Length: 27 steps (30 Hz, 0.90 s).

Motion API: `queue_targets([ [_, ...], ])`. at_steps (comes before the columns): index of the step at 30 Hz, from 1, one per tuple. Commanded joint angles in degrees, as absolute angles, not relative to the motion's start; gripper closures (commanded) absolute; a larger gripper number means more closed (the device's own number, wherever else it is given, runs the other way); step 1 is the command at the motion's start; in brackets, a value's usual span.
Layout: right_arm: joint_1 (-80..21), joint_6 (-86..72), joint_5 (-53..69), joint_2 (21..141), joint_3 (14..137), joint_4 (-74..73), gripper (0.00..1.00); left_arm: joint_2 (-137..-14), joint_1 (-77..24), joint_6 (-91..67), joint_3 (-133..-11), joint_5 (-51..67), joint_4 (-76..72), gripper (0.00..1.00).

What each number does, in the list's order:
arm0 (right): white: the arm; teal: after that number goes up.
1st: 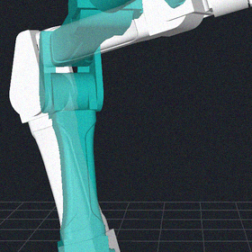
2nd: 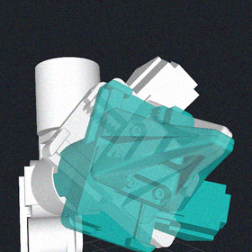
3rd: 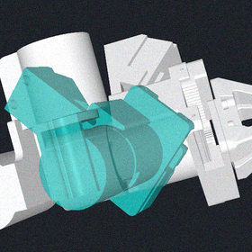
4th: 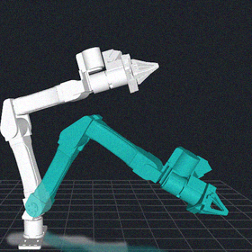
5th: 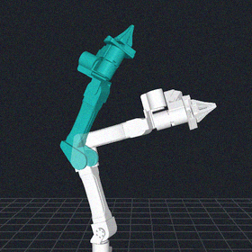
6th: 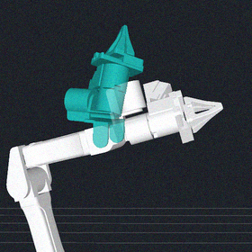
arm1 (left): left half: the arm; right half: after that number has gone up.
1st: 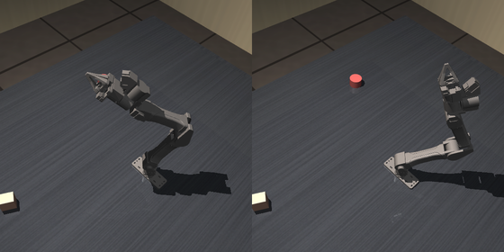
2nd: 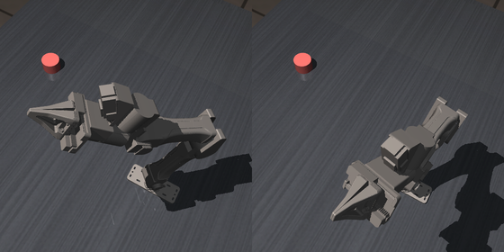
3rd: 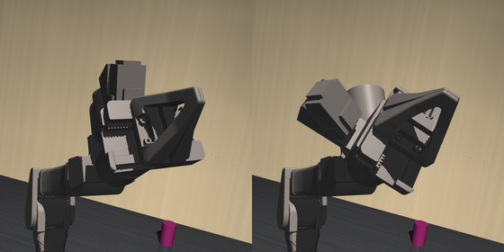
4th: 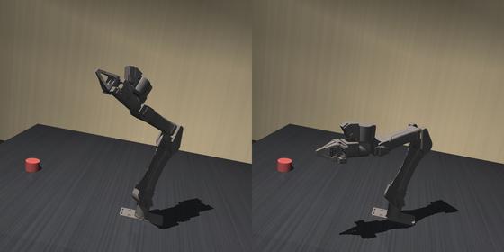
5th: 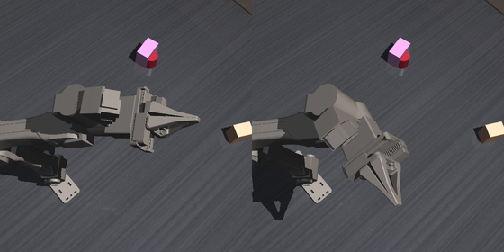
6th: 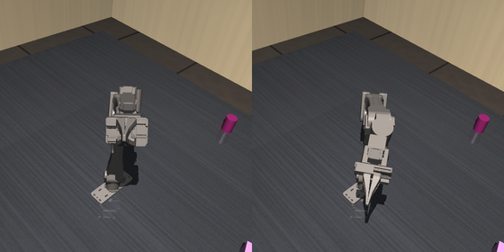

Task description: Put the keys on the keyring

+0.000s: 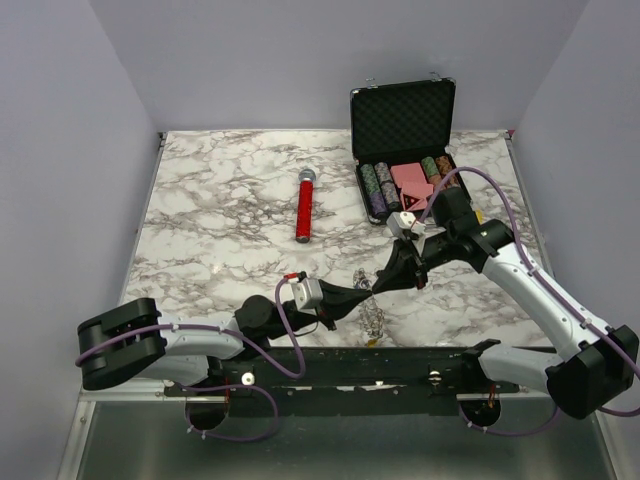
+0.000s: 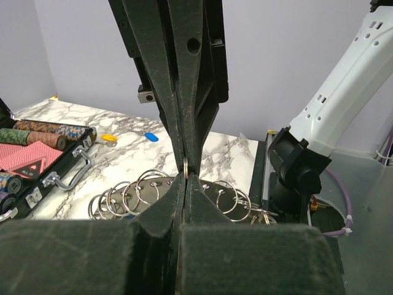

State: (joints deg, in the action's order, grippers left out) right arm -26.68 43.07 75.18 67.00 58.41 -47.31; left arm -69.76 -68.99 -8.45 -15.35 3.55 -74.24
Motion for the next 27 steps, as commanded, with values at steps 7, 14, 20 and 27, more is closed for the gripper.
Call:
queue_targets([
  [7,-27.16,44.38,75.41,64.86,58.01,-49.13,1.0,-71.63,-69.52,-11.95,-16.61,3.43,-86.13,1.0],
  [14,-27.07,44.3,74.97,65.21,57.75,-49.31,1.0,-72.69,-69.7,-12.13,-16.17,3.34,-87.36,1.0],
  [20,-27.16,44.3,74.79,65.74,57.74,-49.31,1.0,-72.95,-69.79,-12.22,-15.38,2.81,-87.89,1.0],
  [27,-27.16,44.39,74.62,65.74,57.66,-49.31,1.0,-73.21,-70.05,-12.22,-15.12,2.46,-88.07,1.0],
])
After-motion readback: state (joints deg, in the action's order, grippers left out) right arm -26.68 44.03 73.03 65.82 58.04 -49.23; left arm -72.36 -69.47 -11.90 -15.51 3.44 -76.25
